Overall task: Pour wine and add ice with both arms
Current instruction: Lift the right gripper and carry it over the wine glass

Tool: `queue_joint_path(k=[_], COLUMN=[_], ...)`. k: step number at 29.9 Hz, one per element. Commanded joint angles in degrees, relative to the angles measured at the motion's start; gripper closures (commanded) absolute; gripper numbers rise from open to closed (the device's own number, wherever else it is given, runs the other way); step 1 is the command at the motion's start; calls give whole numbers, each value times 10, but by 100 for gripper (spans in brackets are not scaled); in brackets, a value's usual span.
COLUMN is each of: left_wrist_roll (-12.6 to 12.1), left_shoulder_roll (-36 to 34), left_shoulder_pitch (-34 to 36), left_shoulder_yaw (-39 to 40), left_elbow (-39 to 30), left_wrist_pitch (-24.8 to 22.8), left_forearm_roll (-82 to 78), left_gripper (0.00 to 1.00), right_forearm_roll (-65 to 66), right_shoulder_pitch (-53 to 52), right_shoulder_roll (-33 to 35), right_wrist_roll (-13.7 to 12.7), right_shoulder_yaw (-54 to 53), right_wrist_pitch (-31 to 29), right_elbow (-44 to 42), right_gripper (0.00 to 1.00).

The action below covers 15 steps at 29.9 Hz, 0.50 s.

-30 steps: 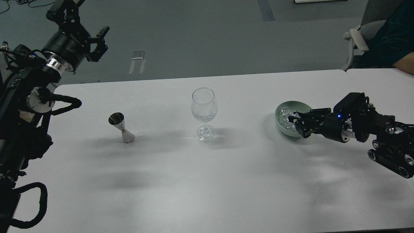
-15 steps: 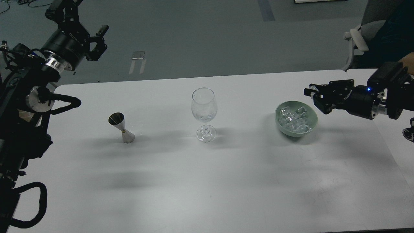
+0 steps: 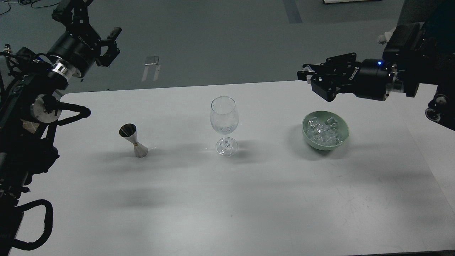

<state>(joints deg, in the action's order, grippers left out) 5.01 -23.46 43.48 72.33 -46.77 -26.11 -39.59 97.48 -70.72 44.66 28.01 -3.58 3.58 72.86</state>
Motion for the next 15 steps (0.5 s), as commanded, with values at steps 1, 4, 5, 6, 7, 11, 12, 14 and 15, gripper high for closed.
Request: queue_joint_path(k=[1,4,5,6,7,11,12,14,15], left_wrist_roll=[-1,-1,-1,-1,-1,-1,-1,-1,-1], left_shoulder_roll=[0,0,1,1,1,2,2,1,1], left_shoulder_pitch=[2,3,2,2,2,2,2,3,2], left_shoulder_yaw=[0,0,0,0,0,0,0,0,0], left_elbow=[0,0,0,0,0,0,0,0,0], left_wrist_pitch=[0,0,0,0,0,0,0,0,0], left_forearm_roll=[0,0,0,0,0,0,0,0,0], left_gripper=[2,2,2,2,2,2,2,2,2], right_forearm_roll=[-3,-36,-54,-63,-73,-106,-109,-117,-119], right_shoulder_pitch=[-52,-114,-140,-153,-165,-226,-232,-245,-251], right_shoulder_roll=[-41,-90,-110,-120,-131,-197,-202,-217,-223], right_wrist_roll=[0,0,0,0,0,0,0,0,0], right_shoulder_yaw=[23,67,86,96,105,146,150,155,157], right_wrist_pitch=[-32,-50,-58,-62,-68,-108,-117,-146,-157], right_elbow=[-1,-10,-12,-16,-20,-63,-68,-84,-90], right_gripper=[96,96,96,96,96,96,96,96,96])
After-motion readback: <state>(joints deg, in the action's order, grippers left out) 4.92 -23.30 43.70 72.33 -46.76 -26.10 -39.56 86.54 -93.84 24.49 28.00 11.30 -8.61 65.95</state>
